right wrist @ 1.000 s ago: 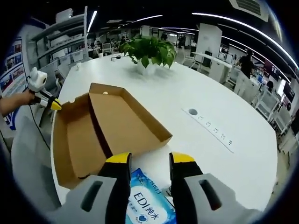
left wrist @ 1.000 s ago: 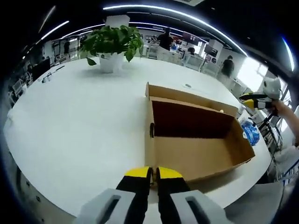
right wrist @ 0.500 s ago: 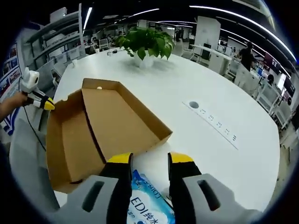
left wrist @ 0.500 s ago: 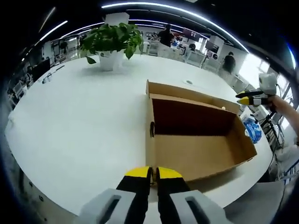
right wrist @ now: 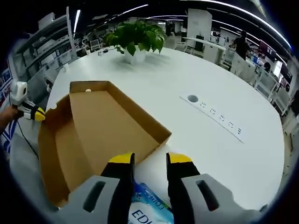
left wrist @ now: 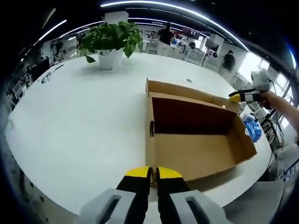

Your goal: Operate the shoe box by opening the lid, removing the specified soft item, and placing it in the target area until the item is outside and the box remains undamaged.

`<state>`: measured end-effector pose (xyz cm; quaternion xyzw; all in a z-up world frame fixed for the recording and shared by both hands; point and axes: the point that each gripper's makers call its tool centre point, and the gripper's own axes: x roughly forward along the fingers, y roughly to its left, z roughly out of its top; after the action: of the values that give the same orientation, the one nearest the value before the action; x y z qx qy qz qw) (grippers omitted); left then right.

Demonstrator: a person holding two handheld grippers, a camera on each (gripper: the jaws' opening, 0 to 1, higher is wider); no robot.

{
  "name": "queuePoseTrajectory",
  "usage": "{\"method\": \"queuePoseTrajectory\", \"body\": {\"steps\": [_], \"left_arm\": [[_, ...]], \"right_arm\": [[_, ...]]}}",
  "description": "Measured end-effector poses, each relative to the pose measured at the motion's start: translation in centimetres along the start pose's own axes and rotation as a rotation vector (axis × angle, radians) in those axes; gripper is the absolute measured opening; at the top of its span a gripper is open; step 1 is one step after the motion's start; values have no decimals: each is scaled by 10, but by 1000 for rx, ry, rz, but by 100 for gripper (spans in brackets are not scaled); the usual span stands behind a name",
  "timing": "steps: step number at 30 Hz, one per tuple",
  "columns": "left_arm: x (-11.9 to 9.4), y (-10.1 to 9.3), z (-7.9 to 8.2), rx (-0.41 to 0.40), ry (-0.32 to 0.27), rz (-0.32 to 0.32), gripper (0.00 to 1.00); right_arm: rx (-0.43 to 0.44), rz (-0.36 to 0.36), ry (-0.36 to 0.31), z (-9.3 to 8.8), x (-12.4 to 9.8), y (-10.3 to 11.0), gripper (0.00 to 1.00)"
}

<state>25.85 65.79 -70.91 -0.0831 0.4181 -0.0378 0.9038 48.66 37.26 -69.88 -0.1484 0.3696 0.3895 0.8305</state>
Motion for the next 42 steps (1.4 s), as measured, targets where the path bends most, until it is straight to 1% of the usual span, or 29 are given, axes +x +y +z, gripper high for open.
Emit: {"method": "queuePoseTrajectory", "body": {"steps": [5, 8, 12, 15, 16, 18, 20, 22, 25, 27, 28, 29, 34, 42], "left_arm": [[0, 1, 0, 1, -4, 4, 4], [0, 1, 0, 1, -4, 4, 4], [0, 1, 0, -1, -3, 3, 4], [0, 2, 0, 0, -1, 3, 4], [1, 2, 0, 0, -1, 3, 4], [2, 5, 0, -1, -1, 3, 4], [2, 6, 0, -3, 1, 3, 4], [3, 6, 0, -2, 3, 2, 4], [3, 6, 0, -3, 4, 1, 4], [3, 7, 0, -6, 3, 1, 4], [3, 6, 0, -7, 2, 0, 4], [4, 7, 0, -9, 2, 0, 4], [5, 7, 0, -12, 0, 1, 4], [4, 5, 0, -12, -1, 2, 4]], "right_arm": [[6, -32, 27, 0, 13, -2, 24], [35, -49, 57, -1, 24, -7, 24], [54, -66, 84, -4, 33, -7, 23], [105, -74, 113, -9, 42, -11, 21], [110, -77, 120, -10, 44, -13, 21], [132, -96, 134, -12, 45, -15, 21], [163, -96, 140, -12, 47, -16, 20], [203, -90, 141, -13, 46, -13, 19], [252, -100, 160, -19, 42, -11, 16], [311, -71, 163, -20, 41, -3, 10], [329, -71, 160, -20, 41, -1, 9], [329, -90, 160, -20, 39, -4, 8], [301, -99, 156, -18, 35, -2, 6], [310, -110, 125, -10, 23, 0, 4]]}}
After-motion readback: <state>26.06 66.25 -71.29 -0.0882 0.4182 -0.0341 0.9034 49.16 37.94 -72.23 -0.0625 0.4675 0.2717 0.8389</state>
